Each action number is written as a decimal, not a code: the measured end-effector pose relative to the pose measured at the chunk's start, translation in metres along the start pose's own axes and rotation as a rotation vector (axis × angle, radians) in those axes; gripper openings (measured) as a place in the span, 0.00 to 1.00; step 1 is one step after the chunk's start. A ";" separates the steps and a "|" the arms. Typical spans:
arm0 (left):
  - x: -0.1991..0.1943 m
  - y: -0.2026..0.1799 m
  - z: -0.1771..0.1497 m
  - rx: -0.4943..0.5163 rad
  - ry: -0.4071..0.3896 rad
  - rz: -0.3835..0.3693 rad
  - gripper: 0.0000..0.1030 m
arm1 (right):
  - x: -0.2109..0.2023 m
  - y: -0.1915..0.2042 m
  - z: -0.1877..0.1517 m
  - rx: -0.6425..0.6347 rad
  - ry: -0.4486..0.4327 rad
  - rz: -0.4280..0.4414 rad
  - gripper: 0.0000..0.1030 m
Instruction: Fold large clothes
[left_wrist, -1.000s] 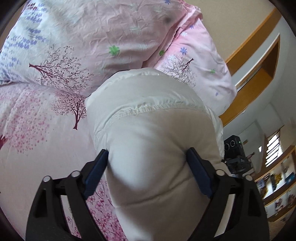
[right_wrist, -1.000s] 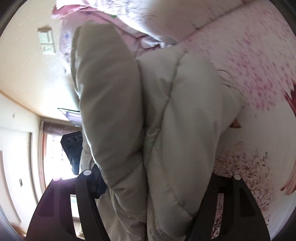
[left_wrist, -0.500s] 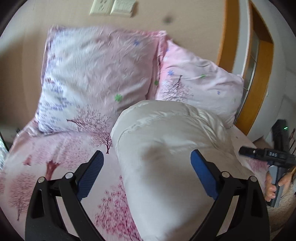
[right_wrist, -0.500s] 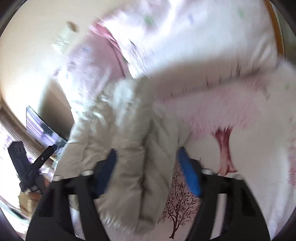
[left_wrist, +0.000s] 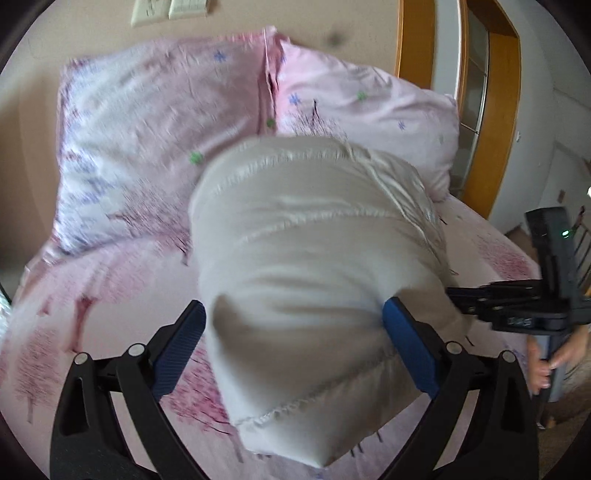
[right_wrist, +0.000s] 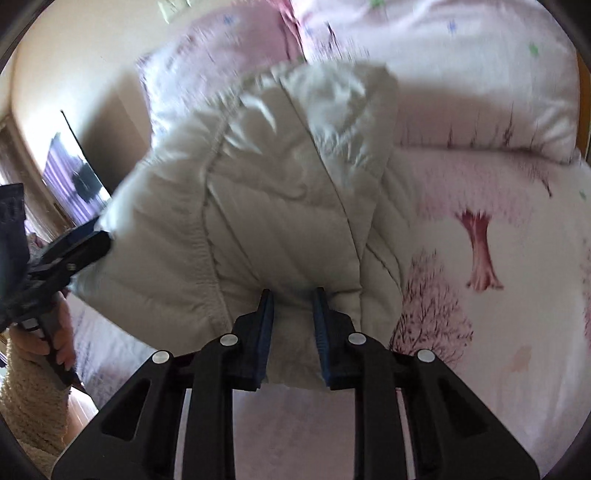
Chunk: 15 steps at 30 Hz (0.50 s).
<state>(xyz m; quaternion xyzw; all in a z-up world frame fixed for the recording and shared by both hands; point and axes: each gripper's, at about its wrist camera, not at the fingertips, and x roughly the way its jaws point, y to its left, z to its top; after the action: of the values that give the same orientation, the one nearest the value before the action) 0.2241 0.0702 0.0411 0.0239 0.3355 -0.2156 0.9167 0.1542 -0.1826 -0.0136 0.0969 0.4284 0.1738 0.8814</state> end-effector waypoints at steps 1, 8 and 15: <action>0.006 0.001 -0.002 -0.011 0.019 -0.008 0.98 | 0.002 0.000 0.001 -0.004 0.006 -0.003 0.20; 0.019 -0.003 -0.010 0.017 0.055 0.035 0.98 | -0.040 0.002 0.044 0.001 -0.140 0.014 0.24; 0.021 -0.008 -0.009 0.028 0.056 0.059 0.98 | -0.018 -0.011 0.126 0.080 -0.175 0.006 0.24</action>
<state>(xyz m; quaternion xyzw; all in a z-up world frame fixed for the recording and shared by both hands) 0.2298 0.0570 0.0218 0.0528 0.3573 -0.1926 0.9124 0.2453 -0.2023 0.0731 0.1482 0.3561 0.1502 0.9103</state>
